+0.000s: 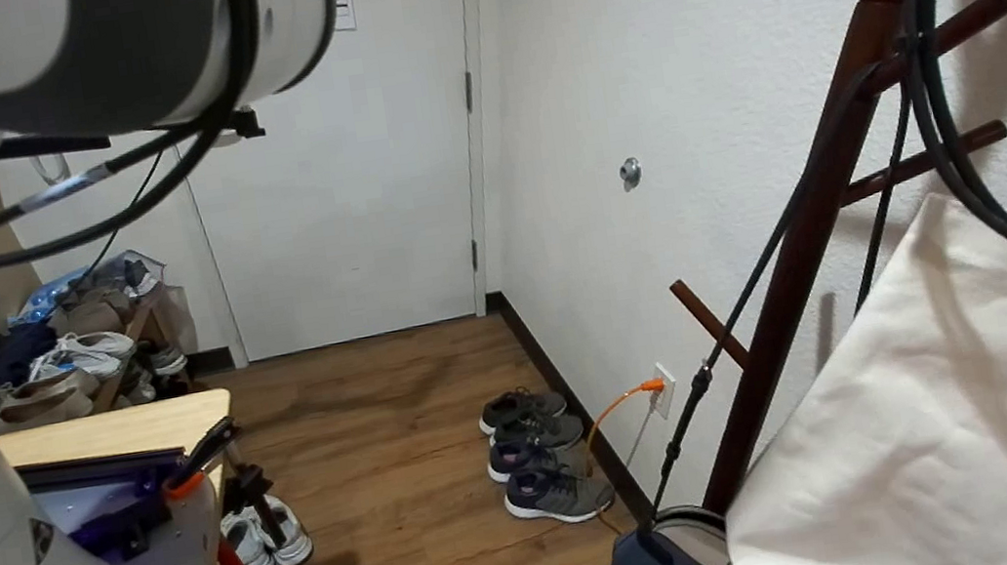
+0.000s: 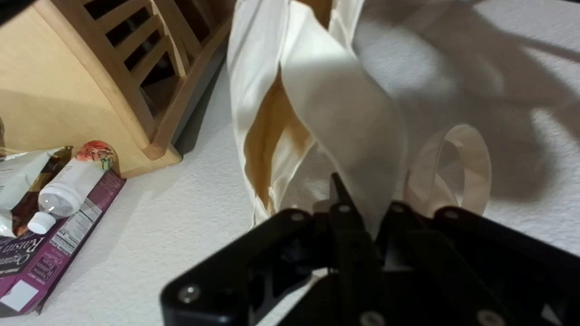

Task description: Hang the tote bag on the hanging rack

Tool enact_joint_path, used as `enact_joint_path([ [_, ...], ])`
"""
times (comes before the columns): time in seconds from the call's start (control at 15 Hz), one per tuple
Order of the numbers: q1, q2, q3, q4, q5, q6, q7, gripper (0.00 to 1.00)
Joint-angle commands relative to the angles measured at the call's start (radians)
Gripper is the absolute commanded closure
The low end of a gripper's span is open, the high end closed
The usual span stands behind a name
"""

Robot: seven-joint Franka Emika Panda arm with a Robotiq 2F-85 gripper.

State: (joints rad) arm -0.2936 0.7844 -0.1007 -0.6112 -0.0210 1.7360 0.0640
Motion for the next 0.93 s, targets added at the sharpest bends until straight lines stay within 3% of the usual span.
enact_joint_path([
  [0.0, -0.007, -0.023, 0.016, 0.051, 0.020, -0.003, -0.005, 0.99],
  [0.53, -0.036, -0.064, 0.025, 0.053, 0.028, -0.040, -0.037, 0.99],
  [0.87, -0.038, -0.119, 0.078, 0.024, 0.067, -0.048, -0.157, 0.99],
])
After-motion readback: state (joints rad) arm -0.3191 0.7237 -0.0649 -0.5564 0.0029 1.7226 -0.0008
